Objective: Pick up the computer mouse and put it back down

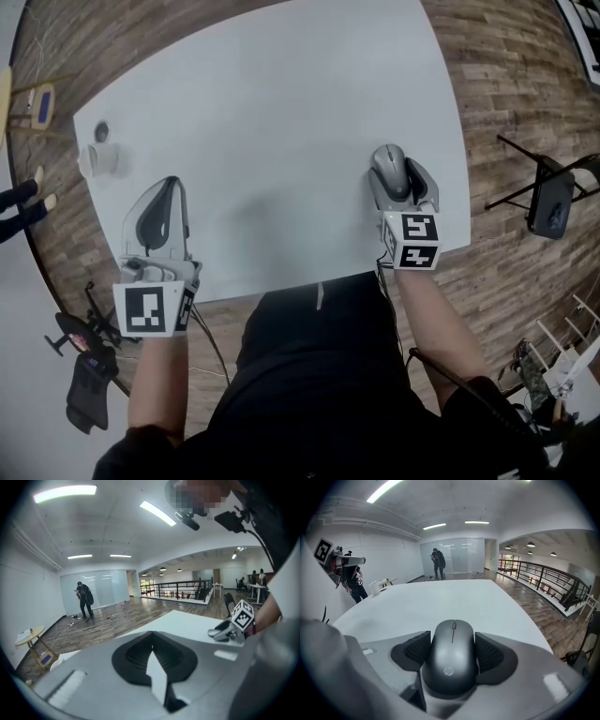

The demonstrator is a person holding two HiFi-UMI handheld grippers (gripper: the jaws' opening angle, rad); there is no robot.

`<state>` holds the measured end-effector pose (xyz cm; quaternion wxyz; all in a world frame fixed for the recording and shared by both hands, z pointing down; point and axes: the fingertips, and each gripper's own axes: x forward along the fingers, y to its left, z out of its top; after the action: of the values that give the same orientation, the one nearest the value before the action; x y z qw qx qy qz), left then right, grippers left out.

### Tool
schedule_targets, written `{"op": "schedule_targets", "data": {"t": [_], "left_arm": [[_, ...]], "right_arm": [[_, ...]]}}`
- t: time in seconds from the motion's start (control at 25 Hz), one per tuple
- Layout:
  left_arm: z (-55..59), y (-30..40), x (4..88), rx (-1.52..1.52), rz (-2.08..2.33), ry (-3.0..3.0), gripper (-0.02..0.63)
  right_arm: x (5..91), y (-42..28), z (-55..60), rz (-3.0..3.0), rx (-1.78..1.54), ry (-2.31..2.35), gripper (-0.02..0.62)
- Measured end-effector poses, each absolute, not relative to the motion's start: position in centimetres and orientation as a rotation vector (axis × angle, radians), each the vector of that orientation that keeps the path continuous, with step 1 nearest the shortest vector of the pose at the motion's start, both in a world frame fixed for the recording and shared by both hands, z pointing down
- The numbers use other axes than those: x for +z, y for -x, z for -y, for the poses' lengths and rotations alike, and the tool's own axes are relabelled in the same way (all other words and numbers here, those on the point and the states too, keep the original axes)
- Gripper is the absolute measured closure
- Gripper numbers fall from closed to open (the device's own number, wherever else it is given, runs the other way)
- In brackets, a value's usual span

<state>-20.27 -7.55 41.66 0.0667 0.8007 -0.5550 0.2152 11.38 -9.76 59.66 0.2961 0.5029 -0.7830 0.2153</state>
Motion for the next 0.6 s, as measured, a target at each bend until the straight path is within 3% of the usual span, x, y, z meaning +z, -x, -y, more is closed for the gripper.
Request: {"op": "schedule_targets", "data": {"t": [0.6], "left_arm": [[7.26,20.18,41.08,0.597,1.723,-2.356,0.603]], "right_arm": [[60.14,-11.07,9.76,2.056,0.523,-1.324,0.293]]}}
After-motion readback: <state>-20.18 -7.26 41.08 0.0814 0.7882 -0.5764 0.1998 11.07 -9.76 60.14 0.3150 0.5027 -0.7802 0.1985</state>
